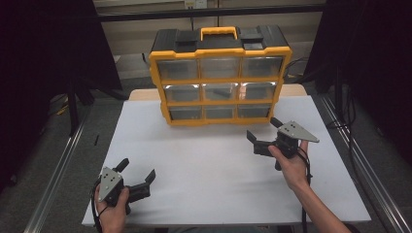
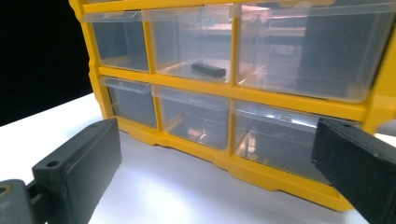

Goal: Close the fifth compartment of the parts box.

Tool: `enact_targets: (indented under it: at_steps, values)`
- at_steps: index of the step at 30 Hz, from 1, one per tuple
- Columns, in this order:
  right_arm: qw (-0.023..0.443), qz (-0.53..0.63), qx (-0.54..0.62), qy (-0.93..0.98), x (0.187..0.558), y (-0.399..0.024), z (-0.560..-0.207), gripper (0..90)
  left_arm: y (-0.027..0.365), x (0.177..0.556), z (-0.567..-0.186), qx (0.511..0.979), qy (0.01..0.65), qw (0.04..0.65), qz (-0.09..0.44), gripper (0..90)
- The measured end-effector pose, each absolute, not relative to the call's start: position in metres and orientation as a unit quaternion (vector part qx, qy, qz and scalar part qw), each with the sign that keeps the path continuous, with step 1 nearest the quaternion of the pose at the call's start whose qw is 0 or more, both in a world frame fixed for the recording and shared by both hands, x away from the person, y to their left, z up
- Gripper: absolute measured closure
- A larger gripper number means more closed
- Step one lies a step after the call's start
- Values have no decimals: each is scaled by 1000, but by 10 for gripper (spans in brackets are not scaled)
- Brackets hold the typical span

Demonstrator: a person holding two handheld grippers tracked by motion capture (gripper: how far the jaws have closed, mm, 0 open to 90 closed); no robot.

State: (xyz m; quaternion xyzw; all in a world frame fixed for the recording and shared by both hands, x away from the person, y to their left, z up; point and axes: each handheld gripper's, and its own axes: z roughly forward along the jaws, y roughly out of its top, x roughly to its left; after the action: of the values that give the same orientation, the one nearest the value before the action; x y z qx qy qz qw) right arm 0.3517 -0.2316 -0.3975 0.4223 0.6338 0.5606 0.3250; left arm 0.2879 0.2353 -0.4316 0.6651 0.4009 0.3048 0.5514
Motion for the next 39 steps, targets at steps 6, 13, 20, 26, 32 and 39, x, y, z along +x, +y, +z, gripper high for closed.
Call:
enact_targets:
  at_steps: [6, 13, 20, 26, 32, 39]
  values:
    - [326, 563, 431, 626, 341, -241, -401, 14, 235, 287, -431, 661, 404, 554, 305, 8]
    - [337, 557, 440, 618, 330, -253, -406, 15, 235, 286, -431, 661, 403, 553, 307, 8]
    - [348, 552, 451, 609, 317, -262, -413, 15, 235, 286, -431, 663, 400, 551, 311, 8]
    - [355, 547, 463, 601, 306, -270, -420, 16, 236, 286, -431, 664, 401, 548, 313, 7]
    - [357, 547, 463, 599, 292, -276, -420, 16, 236, 286, -431, 659, 407, 552, 311, 5]
    - [359, 543, 467, 598, 279, -283, -422, 13, 237, 286, -431, 657, 411, 548, 314, 5]
